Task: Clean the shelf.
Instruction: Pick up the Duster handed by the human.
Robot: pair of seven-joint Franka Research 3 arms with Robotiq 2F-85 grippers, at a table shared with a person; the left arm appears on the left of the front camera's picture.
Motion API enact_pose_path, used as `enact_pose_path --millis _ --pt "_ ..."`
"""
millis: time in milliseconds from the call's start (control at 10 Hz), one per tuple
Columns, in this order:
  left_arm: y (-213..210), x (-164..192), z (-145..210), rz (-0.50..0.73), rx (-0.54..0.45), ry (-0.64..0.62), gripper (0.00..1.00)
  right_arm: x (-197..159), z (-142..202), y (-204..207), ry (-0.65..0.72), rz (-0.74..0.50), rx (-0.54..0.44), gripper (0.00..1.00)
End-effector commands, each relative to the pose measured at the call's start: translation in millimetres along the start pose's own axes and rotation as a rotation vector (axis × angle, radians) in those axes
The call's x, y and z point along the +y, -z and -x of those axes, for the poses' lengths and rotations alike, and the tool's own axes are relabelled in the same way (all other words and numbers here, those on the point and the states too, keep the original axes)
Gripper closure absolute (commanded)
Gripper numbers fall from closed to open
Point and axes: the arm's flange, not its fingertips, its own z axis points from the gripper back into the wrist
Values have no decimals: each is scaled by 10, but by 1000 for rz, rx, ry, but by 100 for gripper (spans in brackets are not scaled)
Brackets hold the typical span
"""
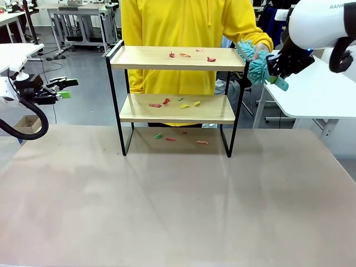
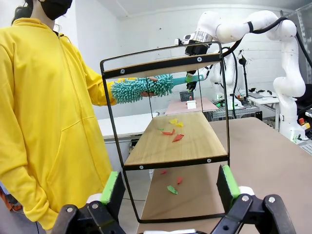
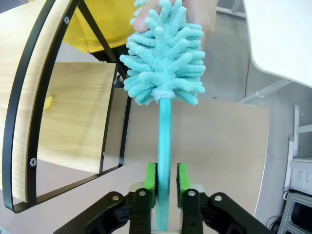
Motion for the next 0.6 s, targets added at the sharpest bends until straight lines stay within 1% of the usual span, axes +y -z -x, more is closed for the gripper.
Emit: enact_pose_path --millis 0,100,200,300,500 --pt "2 -9 -17 9 -5 3 0 52 71 -14 30 76 -3 100" --pt "2 -9 -17 9 -5 3 0 60 83 -29 36 93 -6 100" --pt "2 -9 -17 9 -5 3 0 60 84 -35 44 81 -5 100" --pt "2 -9 -17 9 -5 3 0 5 15 -7 5 34 -3 100" --pt "2 -9 -17 9 -5 3 0 5 15 -7 5 34 -3 100"
